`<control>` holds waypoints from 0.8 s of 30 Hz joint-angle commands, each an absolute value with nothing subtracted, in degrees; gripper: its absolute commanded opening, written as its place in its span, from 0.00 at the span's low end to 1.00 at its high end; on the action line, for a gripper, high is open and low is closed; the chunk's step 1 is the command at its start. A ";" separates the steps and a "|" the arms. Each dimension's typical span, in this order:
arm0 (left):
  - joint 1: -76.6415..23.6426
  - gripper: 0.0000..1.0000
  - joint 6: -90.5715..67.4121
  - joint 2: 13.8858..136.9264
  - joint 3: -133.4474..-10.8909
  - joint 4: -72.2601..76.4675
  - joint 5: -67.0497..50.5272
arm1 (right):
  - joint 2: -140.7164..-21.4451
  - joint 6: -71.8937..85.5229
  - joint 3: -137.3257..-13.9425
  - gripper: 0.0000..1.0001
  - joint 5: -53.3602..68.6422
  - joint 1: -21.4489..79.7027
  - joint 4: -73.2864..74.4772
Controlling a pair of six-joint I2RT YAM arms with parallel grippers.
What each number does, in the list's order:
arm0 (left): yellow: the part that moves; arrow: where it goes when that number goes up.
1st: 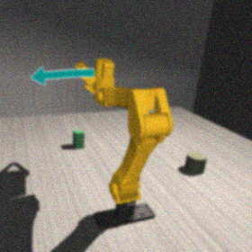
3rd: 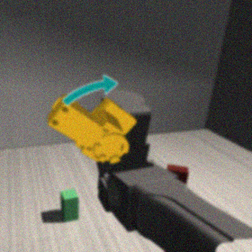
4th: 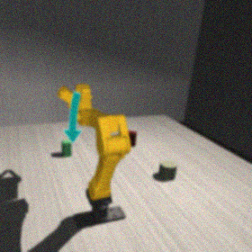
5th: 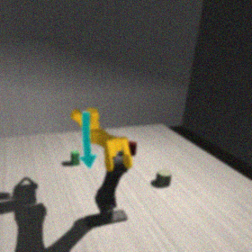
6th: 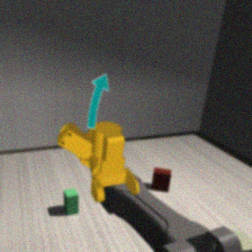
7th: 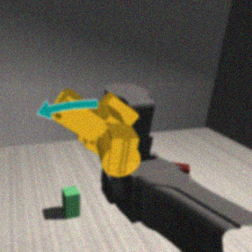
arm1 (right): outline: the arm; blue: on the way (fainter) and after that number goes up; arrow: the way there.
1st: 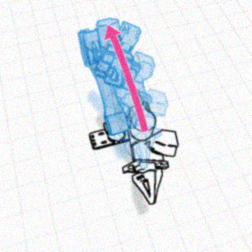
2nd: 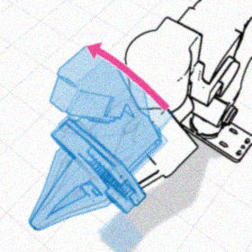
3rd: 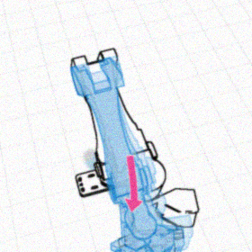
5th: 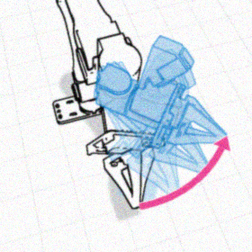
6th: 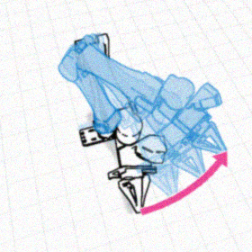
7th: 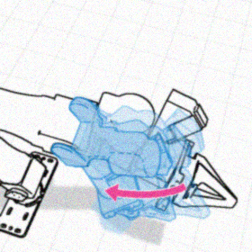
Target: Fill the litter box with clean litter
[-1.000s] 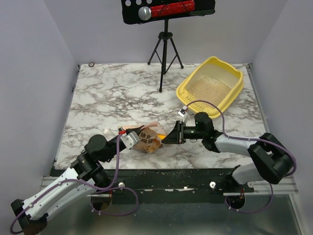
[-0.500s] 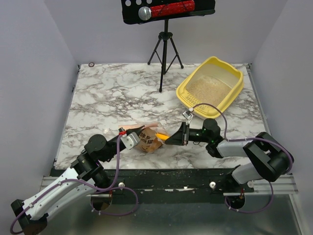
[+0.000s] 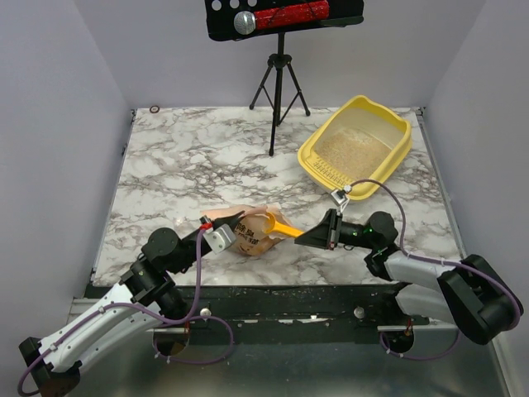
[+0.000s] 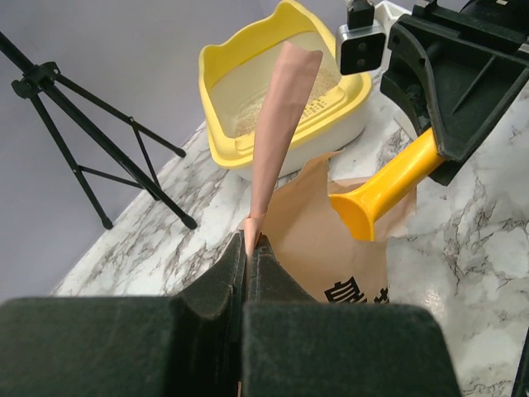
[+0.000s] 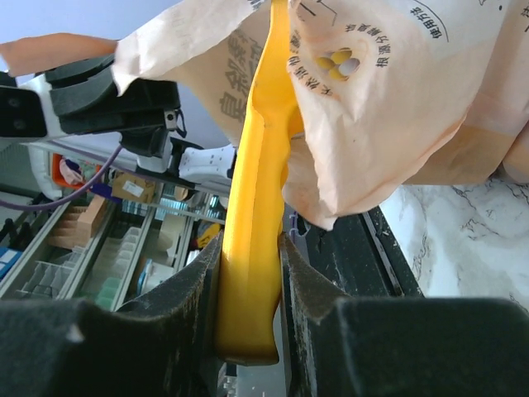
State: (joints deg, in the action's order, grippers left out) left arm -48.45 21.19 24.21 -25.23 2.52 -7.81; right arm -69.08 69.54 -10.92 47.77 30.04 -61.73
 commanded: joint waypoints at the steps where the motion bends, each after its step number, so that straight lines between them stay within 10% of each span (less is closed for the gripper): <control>1: -48.60 0.00 21.27 23.73 -24.70 8.52 -12.66 | -63.65 71.63 -9.14 0.00 46.85 28.04 -65.48; 24: -48.60 0.00 20.65 23.47 -22.76 12.92 -9.40 | -38.58 72.51 -4.13 0.00 46.58 21.36 -33.40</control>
